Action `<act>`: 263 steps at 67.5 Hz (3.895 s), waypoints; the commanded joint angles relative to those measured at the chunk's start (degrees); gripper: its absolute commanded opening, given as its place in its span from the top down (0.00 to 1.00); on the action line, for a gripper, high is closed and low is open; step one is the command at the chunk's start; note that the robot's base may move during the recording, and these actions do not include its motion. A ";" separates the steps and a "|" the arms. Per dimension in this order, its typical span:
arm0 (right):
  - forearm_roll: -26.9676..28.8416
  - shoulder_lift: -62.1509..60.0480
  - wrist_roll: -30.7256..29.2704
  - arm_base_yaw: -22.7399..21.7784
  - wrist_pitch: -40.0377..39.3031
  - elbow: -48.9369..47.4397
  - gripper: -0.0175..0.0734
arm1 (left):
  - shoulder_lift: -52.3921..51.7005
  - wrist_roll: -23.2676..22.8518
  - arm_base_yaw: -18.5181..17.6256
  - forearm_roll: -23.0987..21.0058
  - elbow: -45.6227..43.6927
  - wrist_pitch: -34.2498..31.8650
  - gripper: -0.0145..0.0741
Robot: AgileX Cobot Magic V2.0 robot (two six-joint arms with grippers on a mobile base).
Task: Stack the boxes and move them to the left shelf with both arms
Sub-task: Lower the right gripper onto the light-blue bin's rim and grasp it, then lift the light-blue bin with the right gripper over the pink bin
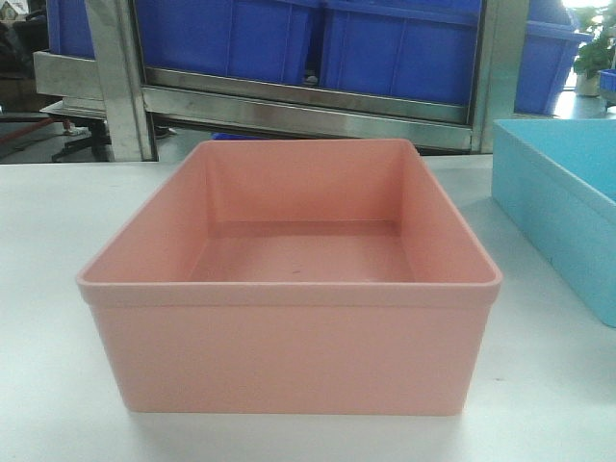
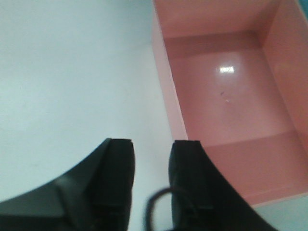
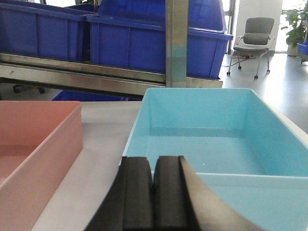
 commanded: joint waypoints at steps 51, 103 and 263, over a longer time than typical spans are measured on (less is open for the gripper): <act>0.09 43.89 -0.33 -0.20 31.68 -54.13 0.13 | -19.30 0.13 -0.47 4.73 9.67 -9.60 0.84; 1.01 85.53 -18.39 -22.02 63.07 -93.75 0.13 | -19.30 0.13 -0.47 6.24 9.67 -9.25 0.84; 25.21 98.07 -27.60 -26.76 56.50 -105.10 0.75 | -18.50 0.13 -0.47 5.27 9.67 -8.76 0.84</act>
